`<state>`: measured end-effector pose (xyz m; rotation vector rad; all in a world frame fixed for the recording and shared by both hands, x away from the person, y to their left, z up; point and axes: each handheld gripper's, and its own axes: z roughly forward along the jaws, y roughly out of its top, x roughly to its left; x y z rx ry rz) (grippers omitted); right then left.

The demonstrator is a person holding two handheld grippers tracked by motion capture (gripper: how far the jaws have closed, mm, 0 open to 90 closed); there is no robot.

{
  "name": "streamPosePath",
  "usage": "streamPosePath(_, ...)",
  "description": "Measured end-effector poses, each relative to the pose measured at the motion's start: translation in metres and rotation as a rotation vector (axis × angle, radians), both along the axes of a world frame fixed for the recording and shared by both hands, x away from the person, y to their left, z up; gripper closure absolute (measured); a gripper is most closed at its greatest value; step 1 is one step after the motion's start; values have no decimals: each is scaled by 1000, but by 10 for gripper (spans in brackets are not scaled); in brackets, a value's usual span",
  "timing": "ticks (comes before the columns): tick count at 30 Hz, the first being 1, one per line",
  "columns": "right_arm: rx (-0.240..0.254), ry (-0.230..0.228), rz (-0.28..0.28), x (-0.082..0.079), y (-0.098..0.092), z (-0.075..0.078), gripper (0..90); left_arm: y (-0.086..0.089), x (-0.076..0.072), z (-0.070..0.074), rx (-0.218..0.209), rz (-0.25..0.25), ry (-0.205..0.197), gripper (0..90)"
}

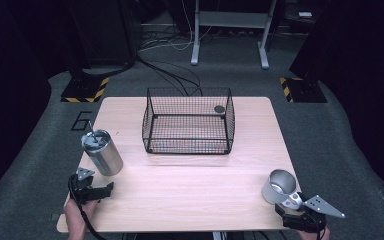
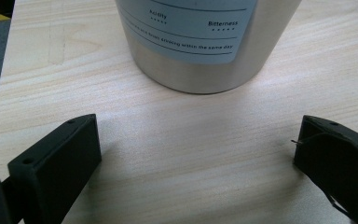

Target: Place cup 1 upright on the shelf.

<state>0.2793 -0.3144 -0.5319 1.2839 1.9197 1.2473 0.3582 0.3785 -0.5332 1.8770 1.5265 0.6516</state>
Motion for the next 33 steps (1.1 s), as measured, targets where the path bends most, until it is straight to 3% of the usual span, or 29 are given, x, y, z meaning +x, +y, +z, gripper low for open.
streamPosePath(10, 7, 3, -12, 0, -1, 0, 0, -2, 0, 0, -5, 16, 6, 1)
streamPosePath(16, 2, -2, -6, -1, 0, -1, 0, 1, -2, 2, -7, -14, 18, 0)
streamPosePath(20, 9, -2, -12, -1, -1, -1, 0, 5, -4, 4, -44, -25, 8, 0)
streamPosePath(29, 10, -6, -17, -1, -1, -1, 0, 9, -10, 23, -84, -42, -37, 1)
streamPosePath(33, 6, -14, -16, -1, 0, -2, 0, 12, -12, 40, -84, -59, -65, 1)
